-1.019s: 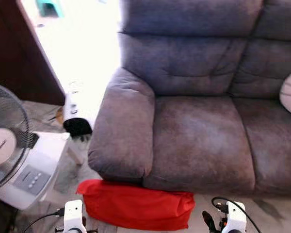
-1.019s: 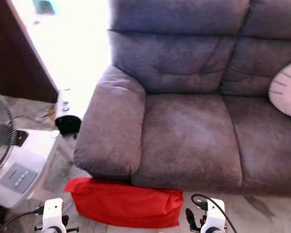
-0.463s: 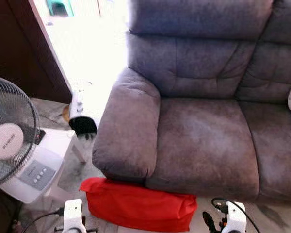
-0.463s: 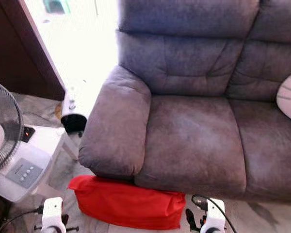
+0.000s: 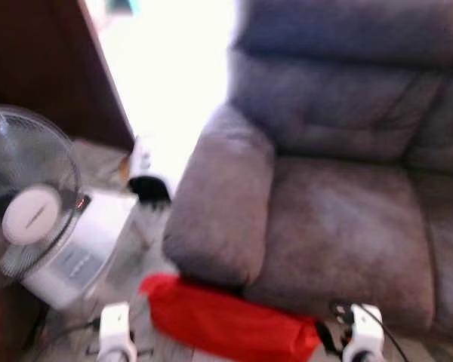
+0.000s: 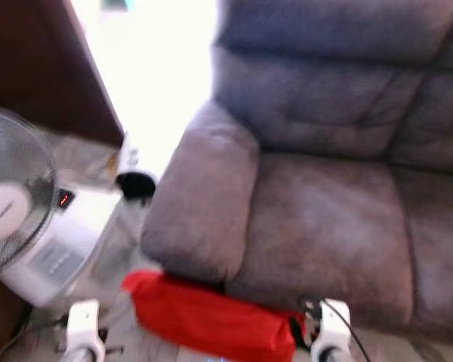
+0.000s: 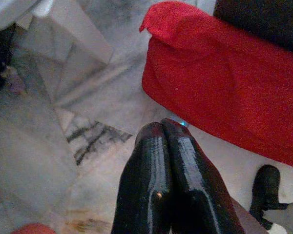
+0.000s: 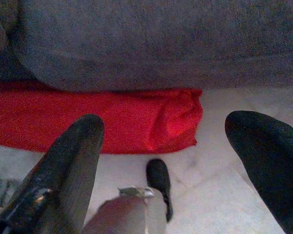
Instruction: Move the pillow to the sofa from floor
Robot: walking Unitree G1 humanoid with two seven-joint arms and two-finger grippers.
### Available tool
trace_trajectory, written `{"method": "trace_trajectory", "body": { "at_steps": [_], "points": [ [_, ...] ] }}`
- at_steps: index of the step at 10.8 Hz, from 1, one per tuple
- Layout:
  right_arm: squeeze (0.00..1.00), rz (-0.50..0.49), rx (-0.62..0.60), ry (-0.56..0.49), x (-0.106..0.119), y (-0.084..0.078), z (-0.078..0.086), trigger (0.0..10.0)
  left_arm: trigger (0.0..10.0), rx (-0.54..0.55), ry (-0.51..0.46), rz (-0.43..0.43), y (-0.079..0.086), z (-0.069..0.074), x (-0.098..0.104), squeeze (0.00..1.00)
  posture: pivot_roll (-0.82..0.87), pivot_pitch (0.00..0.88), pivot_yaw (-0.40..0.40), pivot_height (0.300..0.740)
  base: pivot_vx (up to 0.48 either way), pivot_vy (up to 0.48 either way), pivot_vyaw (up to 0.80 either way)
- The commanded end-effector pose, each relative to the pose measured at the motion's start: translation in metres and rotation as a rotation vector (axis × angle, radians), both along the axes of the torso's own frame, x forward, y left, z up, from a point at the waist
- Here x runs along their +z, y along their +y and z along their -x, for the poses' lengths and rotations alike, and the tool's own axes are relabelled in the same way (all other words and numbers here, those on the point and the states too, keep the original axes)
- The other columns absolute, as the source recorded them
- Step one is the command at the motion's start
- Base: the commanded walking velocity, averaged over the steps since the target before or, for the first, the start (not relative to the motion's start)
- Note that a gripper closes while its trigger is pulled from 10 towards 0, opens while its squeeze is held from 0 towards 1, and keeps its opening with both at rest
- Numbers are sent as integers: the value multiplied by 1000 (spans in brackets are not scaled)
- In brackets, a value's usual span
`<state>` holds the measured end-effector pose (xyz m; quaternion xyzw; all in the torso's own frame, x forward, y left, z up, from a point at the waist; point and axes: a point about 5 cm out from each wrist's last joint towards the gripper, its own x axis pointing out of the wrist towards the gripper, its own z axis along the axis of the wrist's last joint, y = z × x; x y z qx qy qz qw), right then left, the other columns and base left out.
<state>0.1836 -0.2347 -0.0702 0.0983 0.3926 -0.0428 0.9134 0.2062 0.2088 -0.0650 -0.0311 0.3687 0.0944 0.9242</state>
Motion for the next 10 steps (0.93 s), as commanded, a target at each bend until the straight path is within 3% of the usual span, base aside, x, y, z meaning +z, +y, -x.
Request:
{"method": "trace_trajectory", "body": {
  "at_steps": [1,6,8,10],
  "points": [
    [0,-4,-13,37,-5,0,10,10000,10000,27,66,9,3,18,-10,0,63,171,-6,740,0,0,0],
    [0,-4,-10,40,-6,0,10,10000,10000,30,63,14,4,16,-9,0,65,172,-3,740,0,0,0],
    [0,-4,-11,38,-5,0,10,10000,10000,28,63,15,4,16,-9,0,67,171,-4,740,0,277,0],
    [0,-13,-14,53,-6,1,11,10000,10000,29,64,16,4,17,-9,0,66,171,-4,740,0,276,-584]
  ]
}}
